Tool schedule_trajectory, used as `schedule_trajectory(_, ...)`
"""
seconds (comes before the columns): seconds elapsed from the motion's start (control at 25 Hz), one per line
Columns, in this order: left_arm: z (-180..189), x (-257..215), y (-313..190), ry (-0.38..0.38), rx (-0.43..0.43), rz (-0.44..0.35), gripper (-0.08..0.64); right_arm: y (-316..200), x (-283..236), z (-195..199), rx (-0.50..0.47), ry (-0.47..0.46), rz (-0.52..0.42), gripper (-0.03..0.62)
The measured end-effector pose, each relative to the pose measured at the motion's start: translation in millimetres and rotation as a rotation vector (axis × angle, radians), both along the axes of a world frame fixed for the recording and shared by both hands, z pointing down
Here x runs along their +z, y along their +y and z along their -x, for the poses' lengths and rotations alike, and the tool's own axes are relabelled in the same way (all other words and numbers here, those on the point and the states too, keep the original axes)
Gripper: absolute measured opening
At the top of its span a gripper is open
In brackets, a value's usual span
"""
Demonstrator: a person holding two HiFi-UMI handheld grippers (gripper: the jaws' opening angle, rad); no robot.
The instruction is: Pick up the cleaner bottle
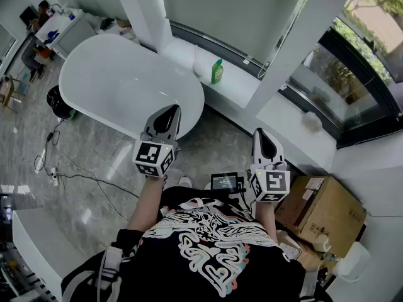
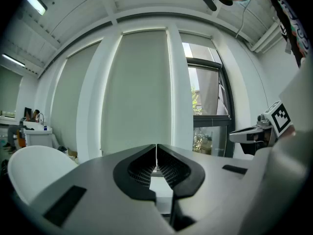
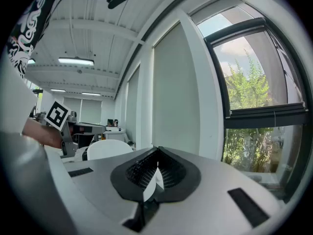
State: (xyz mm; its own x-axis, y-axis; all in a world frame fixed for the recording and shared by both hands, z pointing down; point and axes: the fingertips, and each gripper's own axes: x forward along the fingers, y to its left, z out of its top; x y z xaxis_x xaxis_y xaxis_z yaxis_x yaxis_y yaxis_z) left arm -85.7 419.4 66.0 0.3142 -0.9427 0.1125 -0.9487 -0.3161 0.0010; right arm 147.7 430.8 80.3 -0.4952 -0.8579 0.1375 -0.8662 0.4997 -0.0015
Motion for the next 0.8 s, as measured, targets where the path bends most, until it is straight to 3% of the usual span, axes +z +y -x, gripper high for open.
schedule_trajectory(0.48,-20,3,6,-0.005,0.035,0.004,0.023,9,-1,-5,0.012,-0.016,-0.007,0.028)
schedule_trajectory(0.8,-32,3,4,-0.017,0.051,-0.002,0.023,9,11,-13,0.001,-0.054,0.036,0.028)
